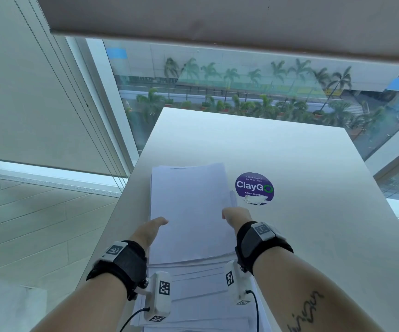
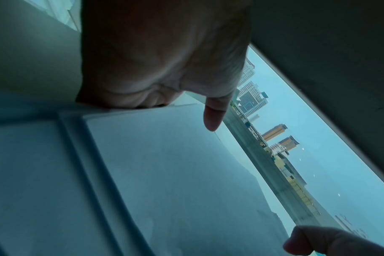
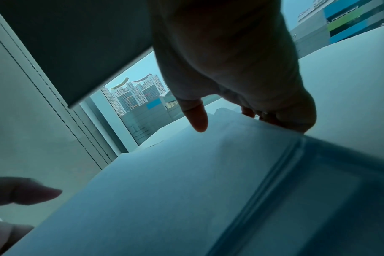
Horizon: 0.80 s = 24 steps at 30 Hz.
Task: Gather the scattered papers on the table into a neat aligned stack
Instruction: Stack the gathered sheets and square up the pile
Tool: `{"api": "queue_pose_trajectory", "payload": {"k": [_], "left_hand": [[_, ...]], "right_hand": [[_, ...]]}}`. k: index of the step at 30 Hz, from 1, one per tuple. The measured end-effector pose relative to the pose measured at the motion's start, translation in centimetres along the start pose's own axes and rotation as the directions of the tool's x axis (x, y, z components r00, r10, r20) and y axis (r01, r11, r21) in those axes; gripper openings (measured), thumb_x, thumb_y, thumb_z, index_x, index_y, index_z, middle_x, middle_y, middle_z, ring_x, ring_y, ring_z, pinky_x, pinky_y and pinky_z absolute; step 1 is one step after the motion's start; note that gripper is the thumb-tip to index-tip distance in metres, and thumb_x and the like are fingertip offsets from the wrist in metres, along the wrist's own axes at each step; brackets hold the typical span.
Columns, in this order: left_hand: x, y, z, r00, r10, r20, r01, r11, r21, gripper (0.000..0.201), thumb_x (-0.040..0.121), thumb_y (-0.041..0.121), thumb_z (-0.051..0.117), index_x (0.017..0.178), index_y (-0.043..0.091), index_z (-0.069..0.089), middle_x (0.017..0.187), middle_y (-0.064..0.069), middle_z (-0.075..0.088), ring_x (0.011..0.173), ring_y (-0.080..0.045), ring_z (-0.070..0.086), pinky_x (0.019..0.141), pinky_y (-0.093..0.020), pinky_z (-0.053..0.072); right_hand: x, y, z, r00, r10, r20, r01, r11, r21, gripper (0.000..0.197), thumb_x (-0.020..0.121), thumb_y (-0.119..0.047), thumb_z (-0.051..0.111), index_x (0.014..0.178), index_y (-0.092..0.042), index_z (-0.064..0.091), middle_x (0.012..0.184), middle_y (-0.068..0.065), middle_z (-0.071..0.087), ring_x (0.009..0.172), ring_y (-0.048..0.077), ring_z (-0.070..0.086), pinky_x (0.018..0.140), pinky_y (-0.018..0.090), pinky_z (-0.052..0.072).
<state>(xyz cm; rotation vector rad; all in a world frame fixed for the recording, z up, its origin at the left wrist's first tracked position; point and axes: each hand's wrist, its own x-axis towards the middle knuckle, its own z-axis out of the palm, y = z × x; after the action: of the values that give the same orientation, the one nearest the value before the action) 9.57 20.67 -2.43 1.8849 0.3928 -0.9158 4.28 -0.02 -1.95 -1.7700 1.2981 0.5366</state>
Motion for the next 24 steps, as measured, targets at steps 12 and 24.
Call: {"api": "queue_pose_trajectory", "payload": {"k": [12,24], "left_hand": [[0.0,-1.6,-0.1,0.998,-0.054,0.032,0.055,0.997,-0.049,0.057,0.084,0.016,0.061,0.135,-0.001,0.041,0.147,-0.014,0.037,0.136,-0.03,0.034,0.113,-0.039,0.027],[-1.6,-3.4,1.2,0.999,-0.039,0.037,0.042,0.997,-0.063,0.064,0.088,0.012,0.056,0.143,0.0,0.027,0.155,-0.013,0.024,0.143,-0.028,0.022,0.114,-0.041,0.021]], "right_hand": [[-3.2,1.3,-1.2,0.997,-0.043,0.059,0.041,0.999,0.02,0.044,0.09,-0.013,0.046,0.131,0.002,0.044,0.134,0.017,0.049,0.108,0.03,0.049,0.097,0.034,0.04],[-5.6,4.0,-1.9,0.994,-0.057,0.096,0.06,0.998,-0.036,0.023,0.091,-0.016,0.043,0.11,-0.004,0.049,0.116,0.017,0.049,0.112,0.033,0.051,0.096,0.034,0.041]]}}
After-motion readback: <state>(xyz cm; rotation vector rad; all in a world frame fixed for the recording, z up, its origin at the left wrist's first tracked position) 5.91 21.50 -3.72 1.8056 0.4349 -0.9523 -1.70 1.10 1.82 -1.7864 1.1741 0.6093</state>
